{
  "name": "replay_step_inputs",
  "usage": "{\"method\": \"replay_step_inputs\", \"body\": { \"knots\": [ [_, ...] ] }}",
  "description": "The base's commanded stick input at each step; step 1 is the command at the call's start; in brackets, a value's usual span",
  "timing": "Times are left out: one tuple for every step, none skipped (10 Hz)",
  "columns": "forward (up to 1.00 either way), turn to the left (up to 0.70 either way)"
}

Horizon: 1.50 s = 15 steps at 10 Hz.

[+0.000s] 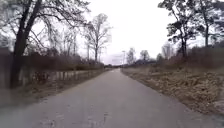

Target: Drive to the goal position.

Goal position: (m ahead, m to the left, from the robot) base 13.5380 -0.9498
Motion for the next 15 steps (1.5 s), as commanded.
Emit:
{"method": "replay_step_inputs", "body": {
  "knots": [
    [0.70, 0.00],
    [0.70, 0.00],
    [0.70, 0.00],
    [0.70, 0.00],
    [0.70, 0.00],
    [0.70, 0.00],
    [0.70, 0.00],
    [0.70, 0.00],
    [0.70, 0.00],
    [0.70, 0.00],
    [0.70, 0.00],
    [0.70, 0.00],
    [0.70, 0.00],
    [0.70, 0.00],
    [0.70, 0.00]
  ]
}}
